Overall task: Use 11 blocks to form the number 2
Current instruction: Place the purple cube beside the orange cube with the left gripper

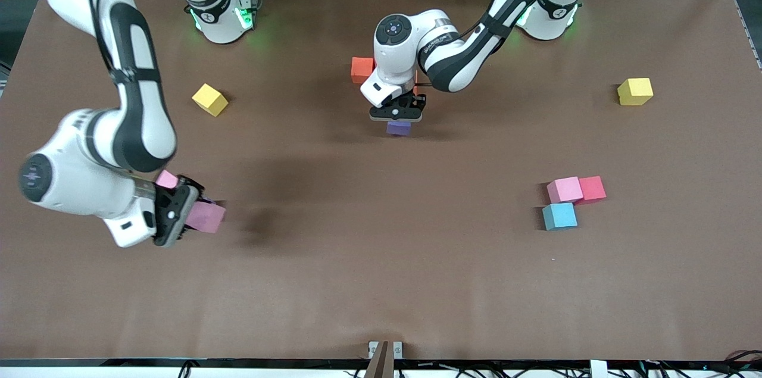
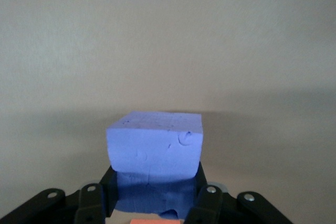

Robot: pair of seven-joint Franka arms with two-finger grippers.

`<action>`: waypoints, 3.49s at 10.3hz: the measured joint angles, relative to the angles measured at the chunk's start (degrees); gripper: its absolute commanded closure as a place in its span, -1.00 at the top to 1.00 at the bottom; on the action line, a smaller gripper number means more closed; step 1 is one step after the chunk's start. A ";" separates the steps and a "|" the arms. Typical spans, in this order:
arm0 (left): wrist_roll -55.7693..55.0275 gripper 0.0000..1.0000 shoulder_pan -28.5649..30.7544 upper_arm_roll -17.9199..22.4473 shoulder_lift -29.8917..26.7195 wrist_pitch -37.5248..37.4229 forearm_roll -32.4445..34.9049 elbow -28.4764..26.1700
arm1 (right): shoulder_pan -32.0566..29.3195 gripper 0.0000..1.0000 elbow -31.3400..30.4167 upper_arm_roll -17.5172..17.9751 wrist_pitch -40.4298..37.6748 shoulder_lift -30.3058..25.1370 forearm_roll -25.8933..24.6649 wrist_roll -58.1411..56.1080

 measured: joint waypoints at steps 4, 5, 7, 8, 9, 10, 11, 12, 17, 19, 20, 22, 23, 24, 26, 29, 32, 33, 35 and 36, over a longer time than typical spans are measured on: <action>-4.44 -0.92 -0.26 -0.42 0.10 -0.92 0.00 -2.69 | 0.00 -0.79 1.52 -0.45 -3.99 -1.86 -2.00 2.17; -5.19 -0.89 -0.28 -0.75 0.10 -1.41 0.00 -2.69 | 0.00 -0.79 1.52 -0.45 -3.99 -1.78 -2.00 2.26; -6.76 -0.88 -0.39 -1.49 0.09 -1.69 0.00 -2.69 | -0.03 -0.79 1.52 -0.47 -3.98 -1.76 -2.04 2.49; -7.03 -0.88 -0.49 -1.56 0.10 -1.79 0.00 -2.71 | -0.09 -0.79 1.52 -0.52 -3.98 -1.76 -2.06 2.51; -7.06 -0.88 -0.72 -1.59 0.11 -1.87 0.00 -2.79 | -0.12 -0.79 1.52 -0.55 -3.98 -1.76 -2.07 2.51; -7.12 -0.88 -1.11 -1.61 0.15 -1.93 0.00 -2.92 | -0.13 -0.79 1.52 -0.57 -3.98 -1.76 -2.07 2.51; -7.20 -0.88 -1.44 -1.62 0.24 -1.99 0.00 -3.03 | -0.13 -0.79 1.52 -0.57 -3.98 -1.75 -2.08 2.52; -7.21 -0.86 -1.57 -1.62 0.29 -2.00 0.00 -3.11 | -0.13 -0.79 1.52 -0.57 -3.98 -1.75 -2.08 2.52; -7.21 -0.73 -1.81 -1.62 0.35 -2.06 0.00 -3.49 | -0.13 -0.79 1.51 -0.57 -3.99 -1.70 -2.08 2.53; -7.21 -0.72 -2.16 -1.62 0.42 -2.08 0.00 -3.91 | -0.13 -0.79 1.51 -0.57 -3.99 -1.69 -2.08 2.54; -7.21 -0.66 -2.34 -1.62 0.47 -2.08 0.00 -4.14 | -0.13 -0.79 1.51 -0.57 -3.99 -1.69 -2.08 2.54; -7.21 0.52 -2.51 -1.62 0.58 -2.08 0.00 -4.30 | -0.13 -0.78 1.51 -0.57 -3.99 -1.68 -2.08 2.54; -7.21 1.00 -2.51 -1.62 0.61 -2.08 0.00 -4.30 | -0.13 -0.78 1.51 -0.57 -3.99 -1.67 -2.08 2.54; -7.21 1.00 -2.51 -1.62 0.68 -2.08 0.00 -4.31 | -0.13 -0.78 1.51 -0.57 -3.99 -1.66 -2.08 2.54; -7.45 1.00 -2.53 -1.62 0.73 -2.06 0.00 -4.30 | -0.13 -0.78 1.51 -0.57 -3.99 -1.64 -2.08 2.54; -8.48 1.00 -2.55 -1.62 0.71 -2.01 3.19 -4.10 | -0.13 -0.78 1.51 -0.57 -4.03 -1.61 -2.08 2.56; -8.75 1.00 -2.29 -1.61 -1.82 -2.13 3.61 -2.88 | 0.15 -0.78 1.39 -0.33 -5.78 -1.30 -2.08 4.35; -9.37 1.00 -1.83 -1.55 -4.08 -2.69 3.62 -2.65 | 0.62 -0.77 1.27 -0.13 -6.75 -1.12 -2.08 4.60; -10.30 1.00 1.10 -1.39 -8.79 -3.93 3.62 -2.54 | 3.04 -0.78 -0.21 0.19 -5.16 -0.73 -2.05 4.71; -10.30 1.00 3.84 -1.32 -10.33 -4.02 3.62 -2.45 | 4.99 -0.78 -2.05 0.29 -2.96 -0.72 -2.00 4.70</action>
